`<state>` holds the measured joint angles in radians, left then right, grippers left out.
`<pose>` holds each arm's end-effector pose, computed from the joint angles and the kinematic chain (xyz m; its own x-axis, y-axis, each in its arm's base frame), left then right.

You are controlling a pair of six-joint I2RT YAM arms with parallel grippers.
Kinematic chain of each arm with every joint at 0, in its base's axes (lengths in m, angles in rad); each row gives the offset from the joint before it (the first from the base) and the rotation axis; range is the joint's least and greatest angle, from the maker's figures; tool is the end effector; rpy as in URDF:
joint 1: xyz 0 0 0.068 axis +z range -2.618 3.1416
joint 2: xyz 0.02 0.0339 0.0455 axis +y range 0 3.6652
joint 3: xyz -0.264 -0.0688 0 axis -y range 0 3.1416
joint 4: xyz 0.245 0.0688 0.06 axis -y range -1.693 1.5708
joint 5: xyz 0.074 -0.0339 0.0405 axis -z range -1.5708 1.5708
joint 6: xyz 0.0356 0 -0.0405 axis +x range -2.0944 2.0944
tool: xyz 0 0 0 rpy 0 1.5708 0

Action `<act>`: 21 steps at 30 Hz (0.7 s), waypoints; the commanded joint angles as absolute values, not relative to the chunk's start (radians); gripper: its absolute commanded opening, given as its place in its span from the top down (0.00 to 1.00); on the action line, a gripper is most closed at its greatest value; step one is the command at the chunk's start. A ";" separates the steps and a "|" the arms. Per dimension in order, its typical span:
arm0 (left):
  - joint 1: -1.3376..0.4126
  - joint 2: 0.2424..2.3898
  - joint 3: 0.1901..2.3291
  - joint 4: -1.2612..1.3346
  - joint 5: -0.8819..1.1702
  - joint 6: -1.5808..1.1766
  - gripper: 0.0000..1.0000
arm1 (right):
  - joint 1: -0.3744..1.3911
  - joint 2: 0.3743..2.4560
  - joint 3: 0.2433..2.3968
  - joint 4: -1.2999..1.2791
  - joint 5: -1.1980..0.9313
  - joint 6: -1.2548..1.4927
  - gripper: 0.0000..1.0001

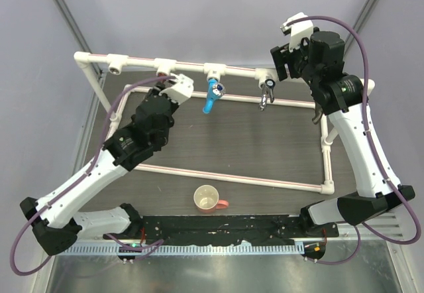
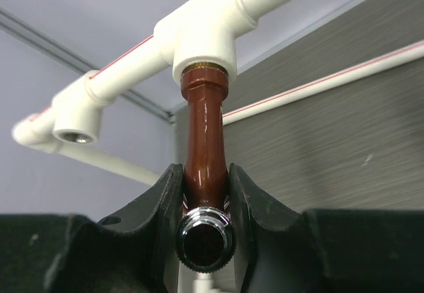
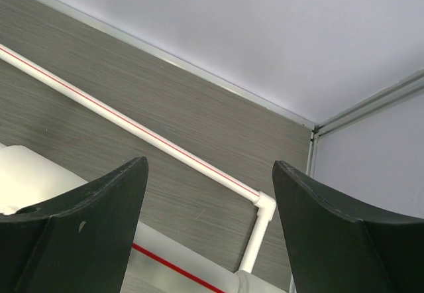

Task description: Install the water faucets

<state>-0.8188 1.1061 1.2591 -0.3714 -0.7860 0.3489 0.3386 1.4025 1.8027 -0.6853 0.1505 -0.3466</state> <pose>0.1765 -0.1519 0.4247 -0.1240 0.4862 -0.8650 0.0922 0.8736 0.4778 0.2685 0.0889 0.4938 -0.1841 -0.4209 -0.8882 -0.2714 0.8903 -0.3657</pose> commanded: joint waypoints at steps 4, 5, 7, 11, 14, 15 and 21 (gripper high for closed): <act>-0.957 1.167 1.145 -0.252 -0.894 0.953 0.63 | 0.382 1.453 1.763 -0.833 0.041 -0.325 0.17; -0.960 1.166 1.131 -0.233 -0.900 0.972 0.52 | 0.382 1.454 1.761 -0.831 0.044 -0.324 0.17; -0.965 1.158 1.124 -0.224 -0.905 0.967 0.42 | 0.382 1.453 1.761 -0.833 0.046 -0.327 0.17; -0.965 1.123 1.146 -0.224 -0.885 0.857 0.08 | 0.382 1.454 1.761 -0.833 0.044 -0.325 0.17; -0.965 1.075 1.190 -0.248 -0.836 0.673 0.00 | 0.382 1.453 1.761 -0.833 0.044 -0.324 0.17; -0.965 1.043 1.221 -0.283 -0.810 0.608 0.00 | 0.382 1.454 1.761 -0.834 0.046 -0.324 0.17; -0.963 0.885 1.236 -0.227 -0.620 0.229 0.00 | 0.383 1.457 1.763 -0.836 0.049 -0.324 0.17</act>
<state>-0.9588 1.0031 1.1854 -0.2970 -0.7574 0.5407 0.3397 1.4029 1.8023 -0.6888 0.1444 -0.3420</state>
